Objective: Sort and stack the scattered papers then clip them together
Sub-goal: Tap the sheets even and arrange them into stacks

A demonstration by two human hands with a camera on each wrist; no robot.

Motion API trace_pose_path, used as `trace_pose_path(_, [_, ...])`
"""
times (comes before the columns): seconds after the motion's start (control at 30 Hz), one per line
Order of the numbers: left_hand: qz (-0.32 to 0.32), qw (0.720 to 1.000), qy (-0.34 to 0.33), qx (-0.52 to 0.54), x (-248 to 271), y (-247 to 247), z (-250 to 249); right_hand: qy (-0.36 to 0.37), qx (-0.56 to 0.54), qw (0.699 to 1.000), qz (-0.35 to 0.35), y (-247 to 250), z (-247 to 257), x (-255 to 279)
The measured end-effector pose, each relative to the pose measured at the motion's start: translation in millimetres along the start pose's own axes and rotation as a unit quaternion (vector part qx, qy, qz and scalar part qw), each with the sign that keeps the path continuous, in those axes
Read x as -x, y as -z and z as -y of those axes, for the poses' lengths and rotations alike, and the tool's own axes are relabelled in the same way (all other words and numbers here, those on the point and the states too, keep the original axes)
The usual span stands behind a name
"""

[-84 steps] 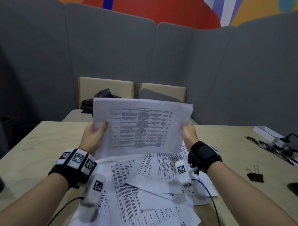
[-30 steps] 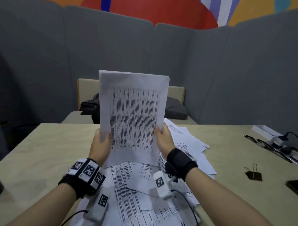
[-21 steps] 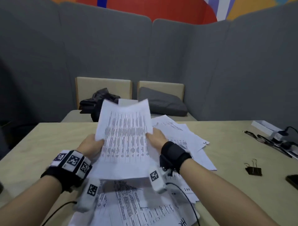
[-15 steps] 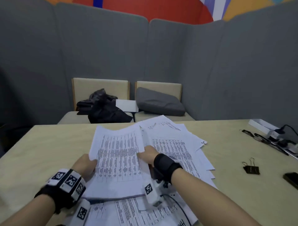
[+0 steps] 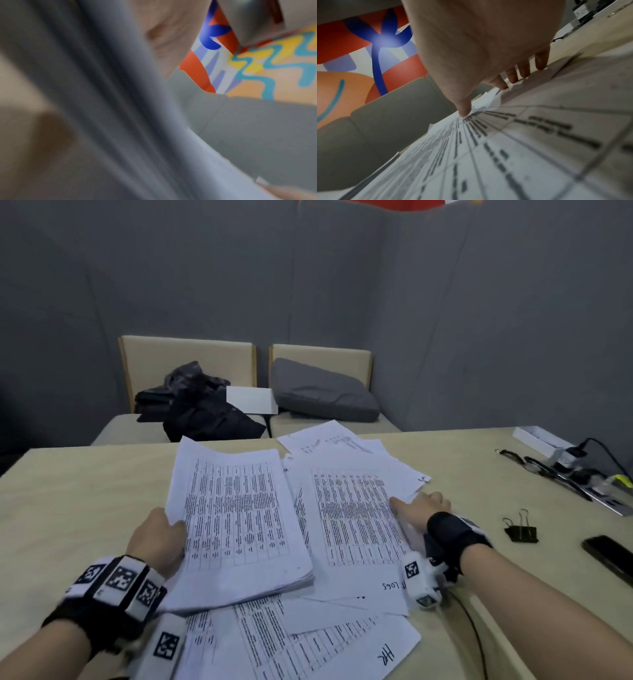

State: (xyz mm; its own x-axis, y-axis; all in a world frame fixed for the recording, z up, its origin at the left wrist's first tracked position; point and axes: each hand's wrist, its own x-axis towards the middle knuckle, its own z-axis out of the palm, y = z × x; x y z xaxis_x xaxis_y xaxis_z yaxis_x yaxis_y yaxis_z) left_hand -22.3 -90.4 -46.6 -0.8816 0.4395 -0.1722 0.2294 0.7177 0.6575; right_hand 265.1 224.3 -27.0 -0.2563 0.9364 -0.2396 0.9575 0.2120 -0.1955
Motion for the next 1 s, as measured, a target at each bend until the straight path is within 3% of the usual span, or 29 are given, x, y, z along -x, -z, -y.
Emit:
trace_pose_path(0.1, [0.008,0.998,-0.014,-0.063,4,12,-14,0.012,0.028,0.999,0.009,-6,4,-6])
trace_pose_path(0.27, [-0.066,0.979,-0.096,-0.166,8,26,-12,0.021,0.058,0.998,0.000,-9,8,-9])
trace_pose_path(0.47, [-0.001,0.989,-0.036,-0.144,10,17,-13,0.035,0.084,0.995,-0.036,-9,18,-10])
trace_pose_path(0.57, [0.011,0.990,-0.026,-0.137,10,16,-13,0.049,0.029,0.998,-0.027,-9,23,-11])
trace_pose_path(0.63, [0.018,0.991,-0.018,-0.131,9,17,-14,0.099,-0.079,0.992,0.001,-9,27,-15])
trace_pose_path(0.7, [0.021,0.992,-0.013,-0.126,8,17,-13,0.143,-0.202,0.969,0.018,-10,30,-21])
trace_pose_path(0.8, [0.025,0.992,-0.012,-0.122,6,16,-12,0.164,-0.294,0.940,0.047,-6,35,-21])
trace_pose_path(1.0, [0.026,0.993,-0.011,-0.114,7,17,-12,0.166,-0.215,0.959,0.075,2,18,-26])
